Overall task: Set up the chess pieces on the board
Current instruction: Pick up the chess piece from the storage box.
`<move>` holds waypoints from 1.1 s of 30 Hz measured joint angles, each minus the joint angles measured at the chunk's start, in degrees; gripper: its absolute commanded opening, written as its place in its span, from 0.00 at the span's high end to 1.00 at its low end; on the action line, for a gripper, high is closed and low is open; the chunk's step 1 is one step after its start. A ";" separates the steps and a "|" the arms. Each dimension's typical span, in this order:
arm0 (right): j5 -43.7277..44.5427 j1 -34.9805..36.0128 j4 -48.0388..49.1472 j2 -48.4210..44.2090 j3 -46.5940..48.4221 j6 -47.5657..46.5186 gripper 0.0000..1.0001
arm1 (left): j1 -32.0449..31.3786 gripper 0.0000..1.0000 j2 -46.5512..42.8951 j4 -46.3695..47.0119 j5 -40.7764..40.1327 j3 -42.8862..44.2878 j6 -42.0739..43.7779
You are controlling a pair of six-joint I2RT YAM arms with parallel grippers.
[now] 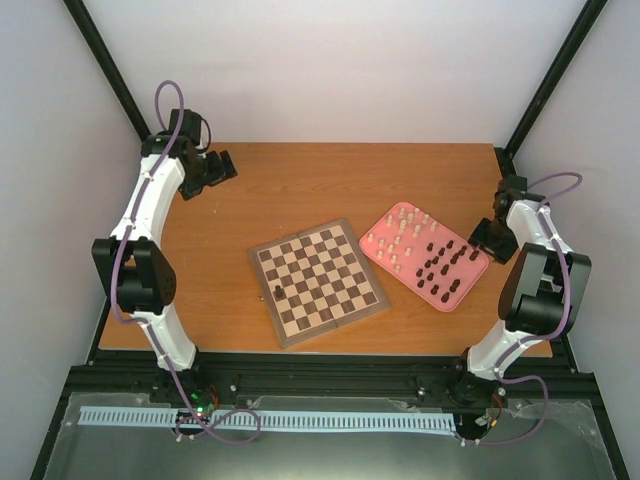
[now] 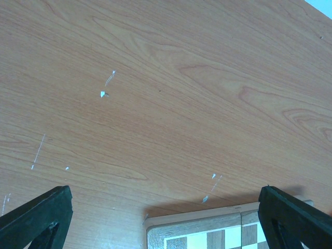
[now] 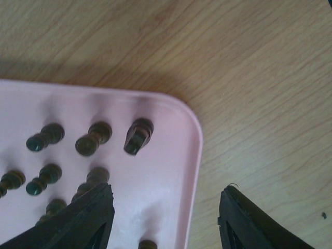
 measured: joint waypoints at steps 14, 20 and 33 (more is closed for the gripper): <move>-2.19 -1.70 4.79 6.25 2.62 -0.66 0.52 | 0.00 0.00 2.25 -0.48 -0.15 1.11 0.00; -3.30 -1.70 5.75 7.78 2.89 0.11 0.60 | 0.00 0.00 2.64 -0.57 -0.28 1.55 0.02; -4.87 -1.70 6.80 8.39 2.84 0.81 0.63 | 0.00 0.00 2.69 -0.61 -0.46 1.77 0.09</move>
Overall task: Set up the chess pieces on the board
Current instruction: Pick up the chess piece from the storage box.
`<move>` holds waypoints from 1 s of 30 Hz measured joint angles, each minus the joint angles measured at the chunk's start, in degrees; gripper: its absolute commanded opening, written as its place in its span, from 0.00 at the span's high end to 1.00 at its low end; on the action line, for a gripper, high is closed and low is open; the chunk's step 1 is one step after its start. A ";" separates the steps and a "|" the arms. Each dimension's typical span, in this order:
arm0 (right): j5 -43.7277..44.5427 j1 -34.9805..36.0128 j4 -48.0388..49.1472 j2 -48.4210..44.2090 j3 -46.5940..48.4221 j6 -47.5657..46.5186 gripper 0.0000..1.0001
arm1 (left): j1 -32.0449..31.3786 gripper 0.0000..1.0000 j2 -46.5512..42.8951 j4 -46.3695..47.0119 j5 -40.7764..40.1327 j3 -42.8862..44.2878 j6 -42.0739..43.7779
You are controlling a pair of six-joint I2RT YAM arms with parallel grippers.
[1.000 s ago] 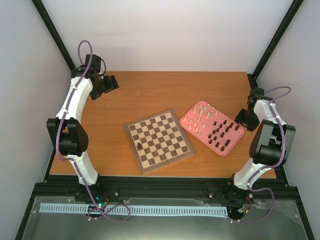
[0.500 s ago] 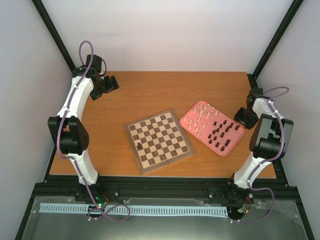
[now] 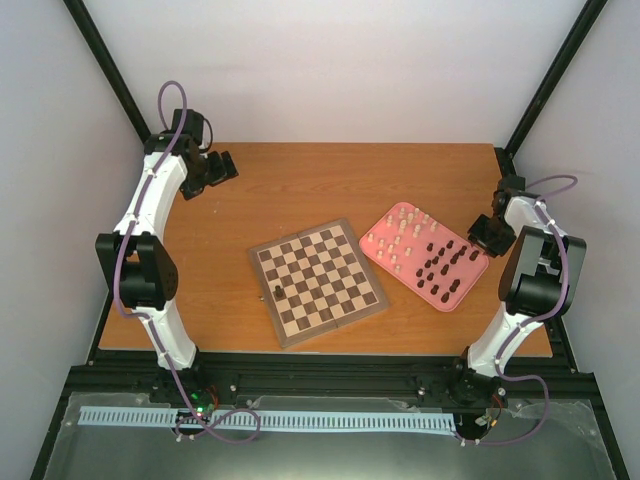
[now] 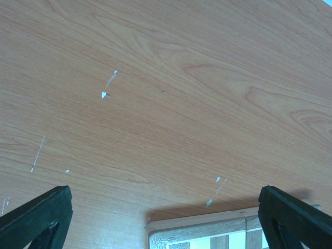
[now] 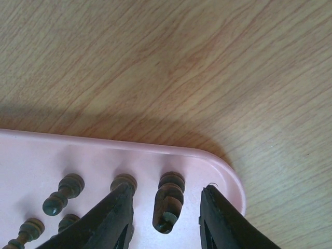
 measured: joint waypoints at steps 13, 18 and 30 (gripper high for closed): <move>-0.94 0.00 0.37 0.00 -1.42 0.20 0.61 | 0.00 0.00 0.55 -0.02 0.02 0.00 0.13; -0.70 0.02 0.42 -0.17 -1.60 -0.11 0.53 | 0.00 0.00 0.59 -0.02 0.02 0.00 0.13; 0.22 3.26 -1.16 -8.59 -1.53 -0.48 0.52 | 0.00 0.00 0.59 -0.02 0.26 0.11 0.13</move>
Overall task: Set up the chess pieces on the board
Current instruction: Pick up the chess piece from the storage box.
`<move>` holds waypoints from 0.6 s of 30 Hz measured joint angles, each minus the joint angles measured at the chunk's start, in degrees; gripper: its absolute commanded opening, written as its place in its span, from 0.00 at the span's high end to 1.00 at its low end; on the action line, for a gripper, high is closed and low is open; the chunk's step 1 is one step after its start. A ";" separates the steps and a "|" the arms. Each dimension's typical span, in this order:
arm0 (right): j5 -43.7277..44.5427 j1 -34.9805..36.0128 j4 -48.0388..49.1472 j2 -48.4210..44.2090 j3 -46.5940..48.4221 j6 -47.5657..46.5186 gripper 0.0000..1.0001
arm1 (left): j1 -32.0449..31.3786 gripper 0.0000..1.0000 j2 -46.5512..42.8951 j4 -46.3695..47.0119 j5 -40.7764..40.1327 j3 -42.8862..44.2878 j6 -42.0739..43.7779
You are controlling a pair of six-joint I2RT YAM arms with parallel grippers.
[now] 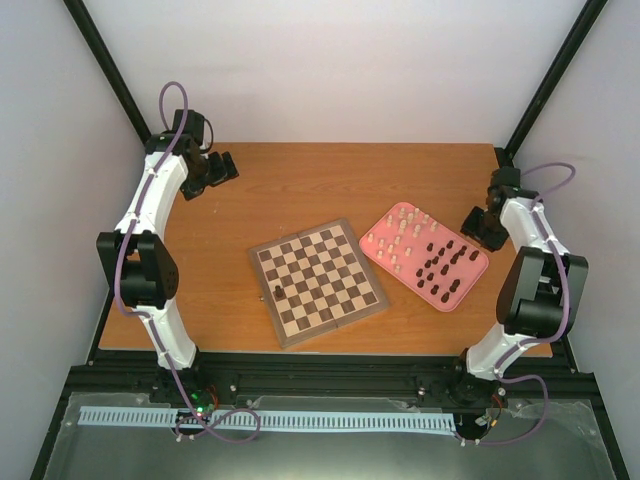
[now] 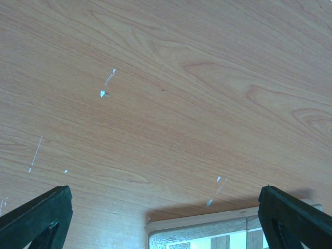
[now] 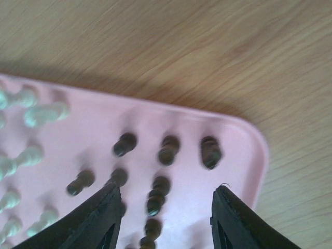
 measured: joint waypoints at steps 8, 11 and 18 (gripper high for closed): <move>-1.57 7.67 -0.59 0.35 -0.55 1.16 0.52 | 0.00 0.00 0.00 0.00 0.37 0.00 0.02; -1.57 8.13 -0.44 1.29 -1.29 1.64 0.54 | 0.00 0.00 0.00 -0.02 0.37 0.00 0.02; -1.33 8.13 -0.66 2.08 -2.99 2.69 0.56 | 0.00 0.00 0.00 0.00 0.20 0.00 0.15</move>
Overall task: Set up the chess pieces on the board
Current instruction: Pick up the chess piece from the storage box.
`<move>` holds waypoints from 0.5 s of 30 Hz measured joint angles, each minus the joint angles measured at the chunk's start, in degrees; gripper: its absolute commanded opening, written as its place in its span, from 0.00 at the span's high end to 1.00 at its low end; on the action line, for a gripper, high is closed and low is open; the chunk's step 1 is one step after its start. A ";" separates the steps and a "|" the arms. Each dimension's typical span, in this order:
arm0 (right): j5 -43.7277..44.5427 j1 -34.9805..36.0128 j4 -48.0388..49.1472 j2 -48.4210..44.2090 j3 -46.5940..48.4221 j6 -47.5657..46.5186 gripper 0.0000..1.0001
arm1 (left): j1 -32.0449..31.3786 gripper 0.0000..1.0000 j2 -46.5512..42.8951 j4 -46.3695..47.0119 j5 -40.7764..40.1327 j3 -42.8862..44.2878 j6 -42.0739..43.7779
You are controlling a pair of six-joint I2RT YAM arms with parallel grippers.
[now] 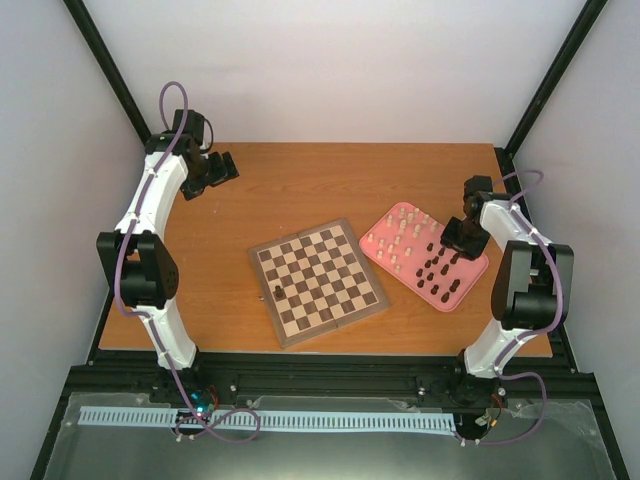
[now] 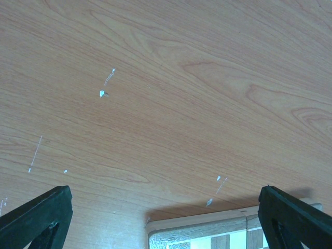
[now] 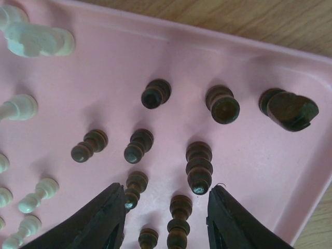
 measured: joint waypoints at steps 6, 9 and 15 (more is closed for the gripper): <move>0.20 0.00 -0.22 0.09 -1.27 0.57 0.57 | 0.00 0.00 0.00 0.00 0.00 -0.02 0.11; 0.55 0.00 -0.20 0.63 -1.22 0.59 0.58 | 0.00 0.00 0.00 0.00 -0.02 -0.02 0.13; 1.51 0.00 -0.17 3.02 -0.76 0.59 0.62 | 0.00 0.00 0.00 0.00 -0.09 -0.02 0.26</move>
